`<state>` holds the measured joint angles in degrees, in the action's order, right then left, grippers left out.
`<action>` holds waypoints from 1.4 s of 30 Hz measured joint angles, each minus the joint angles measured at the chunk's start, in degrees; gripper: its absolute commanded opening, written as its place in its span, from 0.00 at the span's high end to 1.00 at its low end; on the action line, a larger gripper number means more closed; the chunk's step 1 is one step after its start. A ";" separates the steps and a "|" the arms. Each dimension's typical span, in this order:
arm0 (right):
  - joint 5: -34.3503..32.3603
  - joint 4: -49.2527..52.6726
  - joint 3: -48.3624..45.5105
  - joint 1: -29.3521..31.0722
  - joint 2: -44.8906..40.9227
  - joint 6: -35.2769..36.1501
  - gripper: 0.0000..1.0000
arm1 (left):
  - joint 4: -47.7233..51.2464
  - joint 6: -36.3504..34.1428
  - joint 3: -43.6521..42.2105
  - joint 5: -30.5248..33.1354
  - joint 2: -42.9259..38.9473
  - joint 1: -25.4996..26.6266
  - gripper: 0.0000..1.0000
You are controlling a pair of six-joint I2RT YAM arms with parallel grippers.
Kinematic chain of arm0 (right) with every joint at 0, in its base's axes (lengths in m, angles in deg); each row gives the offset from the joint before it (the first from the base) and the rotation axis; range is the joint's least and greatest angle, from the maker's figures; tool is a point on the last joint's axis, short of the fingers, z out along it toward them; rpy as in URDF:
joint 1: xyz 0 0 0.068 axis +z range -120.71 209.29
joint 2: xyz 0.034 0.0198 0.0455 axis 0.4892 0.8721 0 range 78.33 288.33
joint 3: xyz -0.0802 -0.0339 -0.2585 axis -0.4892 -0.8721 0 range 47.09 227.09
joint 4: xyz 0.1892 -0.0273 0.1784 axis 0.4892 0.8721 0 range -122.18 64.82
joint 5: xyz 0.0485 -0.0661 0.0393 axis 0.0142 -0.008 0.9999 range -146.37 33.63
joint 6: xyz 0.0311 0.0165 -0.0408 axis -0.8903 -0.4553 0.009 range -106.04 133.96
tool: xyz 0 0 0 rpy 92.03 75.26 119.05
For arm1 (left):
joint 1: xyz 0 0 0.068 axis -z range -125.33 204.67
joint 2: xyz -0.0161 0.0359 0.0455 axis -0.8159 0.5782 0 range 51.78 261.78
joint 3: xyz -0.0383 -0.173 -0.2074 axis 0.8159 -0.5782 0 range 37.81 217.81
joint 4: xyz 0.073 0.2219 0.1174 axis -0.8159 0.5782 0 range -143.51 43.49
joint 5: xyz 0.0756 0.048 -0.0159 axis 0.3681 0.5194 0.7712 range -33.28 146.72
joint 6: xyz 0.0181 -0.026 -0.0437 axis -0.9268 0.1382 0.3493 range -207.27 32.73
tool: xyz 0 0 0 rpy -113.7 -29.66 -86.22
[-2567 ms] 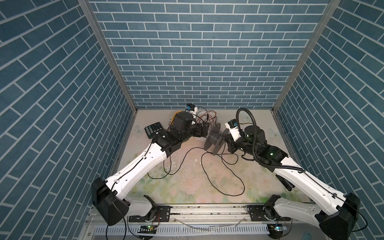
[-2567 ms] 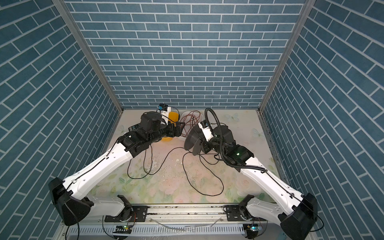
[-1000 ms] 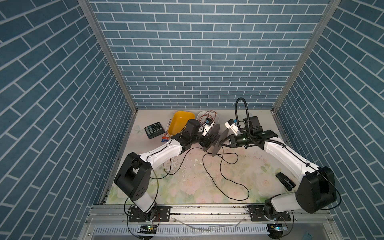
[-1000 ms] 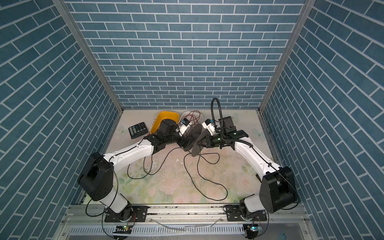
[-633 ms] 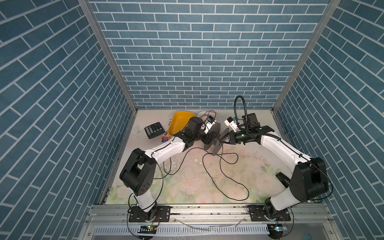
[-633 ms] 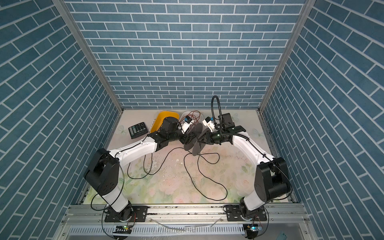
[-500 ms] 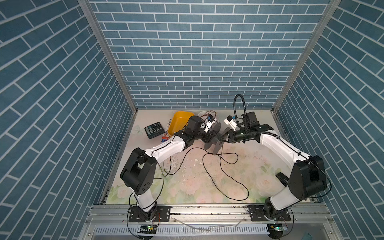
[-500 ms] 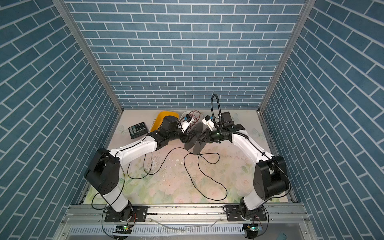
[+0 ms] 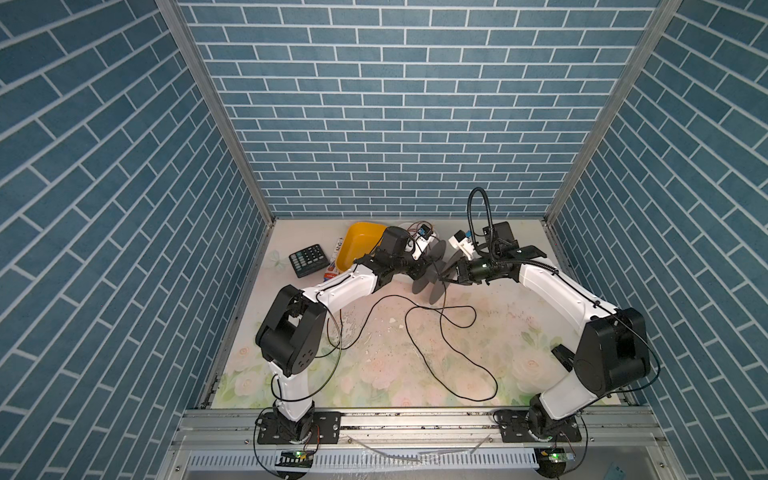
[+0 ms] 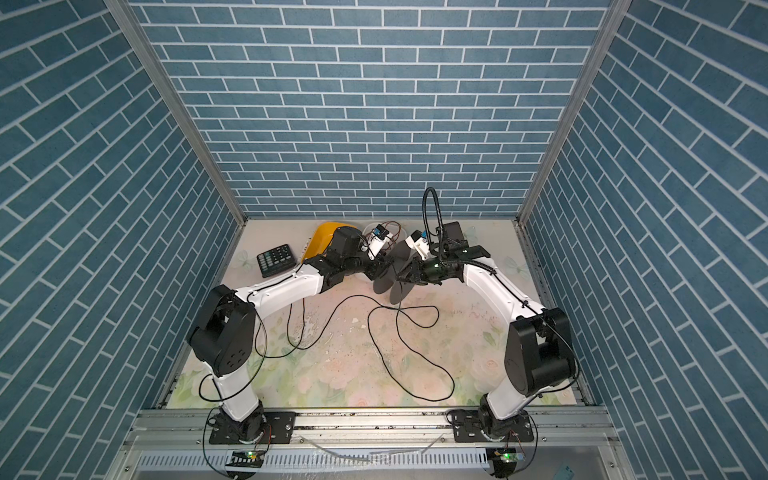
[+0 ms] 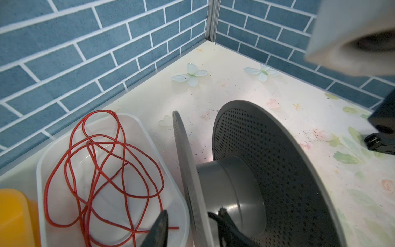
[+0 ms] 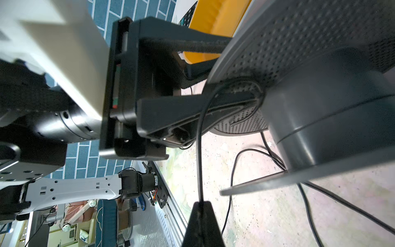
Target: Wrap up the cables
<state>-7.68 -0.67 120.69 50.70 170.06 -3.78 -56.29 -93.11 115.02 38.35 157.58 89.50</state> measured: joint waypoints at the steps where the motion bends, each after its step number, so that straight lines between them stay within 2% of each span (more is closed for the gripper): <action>1: -0.17 -0.04 0.00 -0.20 0.04 0.00 1.00 | 0.04 -0.02 0.50 -0.07 0.52 0.00 0.73; 7: -0.94 -0.48 0.00 -1.25 0.13 -0.04 1.00 | 0.13 0.00 1.36 -0.37 1.81 0.02 0.86; 16: -1.60 -1.33 0.07 -1.44 0.31 -0.09 1.00 | 0.55 -0.26 1.64 -0.61 1.79 0.07 0.99; 23: -3.45 -1.57 0.83 -1.44 0.31 -0.50 1.00 | 2.23 0.00 2.49 0.33 1.79 0.52 1.00; 25: -4.17 -2.01 0.87 -1.44 0.20 -0.59 0.90 | 3.58 0.26 3.13 0.90 1.79 0.72 1.00; 28: -5.79 -3.34 0.55 -1.44 -0.55 -1.51 0.63 | 6.58 0.92 4.63 2.19 1.77 1.18 1.00; 31: -7.85 -5.62 -1.62 -1.44 -3.76 -1.92 0.45 | 11.17 1.57 7.10 4.31 1.77 2.19 1.00; 37: -14.67 -9.42 -8.94 0.33 -15.69 -1.57 0.27 | 23.50 4.90 15.96 7.87 1.77 3.67 1.00; 42: -24.09 -12.85 -16.17 7.37 -25.75 -0.22 0.21 | 29.00 9.11 20.96 10.91 -0.50 3.80 1.00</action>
<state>-31.77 -13.52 104.52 58.07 144.31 -4.00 -27.29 -84.00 135.99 49.26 157.08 93.31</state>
